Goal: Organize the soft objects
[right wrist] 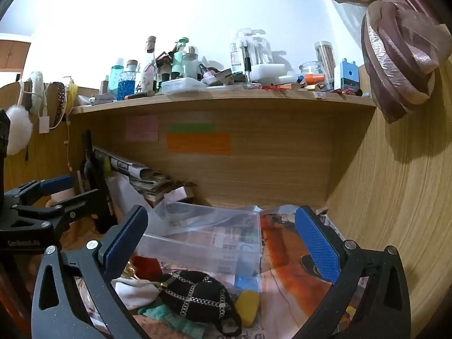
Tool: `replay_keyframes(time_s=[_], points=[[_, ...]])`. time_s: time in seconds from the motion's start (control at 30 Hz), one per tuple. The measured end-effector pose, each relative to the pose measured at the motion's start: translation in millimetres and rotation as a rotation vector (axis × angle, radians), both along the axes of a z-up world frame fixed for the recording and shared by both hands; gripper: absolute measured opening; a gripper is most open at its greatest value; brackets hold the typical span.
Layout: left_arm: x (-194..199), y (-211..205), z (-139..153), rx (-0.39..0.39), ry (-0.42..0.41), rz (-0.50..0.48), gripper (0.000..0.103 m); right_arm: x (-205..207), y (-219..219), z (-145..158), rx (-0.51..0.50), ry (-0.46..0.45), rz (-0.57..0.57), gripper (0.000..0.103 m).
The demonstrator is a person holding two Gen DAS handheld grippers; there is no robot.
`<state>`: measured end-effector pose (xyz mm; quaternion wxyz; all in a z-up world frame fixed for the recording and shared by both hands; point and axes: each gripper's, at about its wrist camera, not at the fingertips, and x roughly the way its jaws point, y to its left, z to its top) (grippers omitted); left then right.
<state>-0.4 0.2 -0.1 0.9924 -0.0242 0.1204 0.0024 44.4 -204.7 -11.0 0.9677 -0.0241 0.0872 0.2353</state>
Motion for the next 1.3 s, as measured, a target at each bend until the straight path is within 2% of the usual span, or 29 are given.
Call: replay_keyframes(time_s=[1.3], points=[[3.7,-0.9,0.5,0.0,-0.011,-0.012,0.103,0.4,5.8,0.5,0.007,0.003,0.01,0.103]])
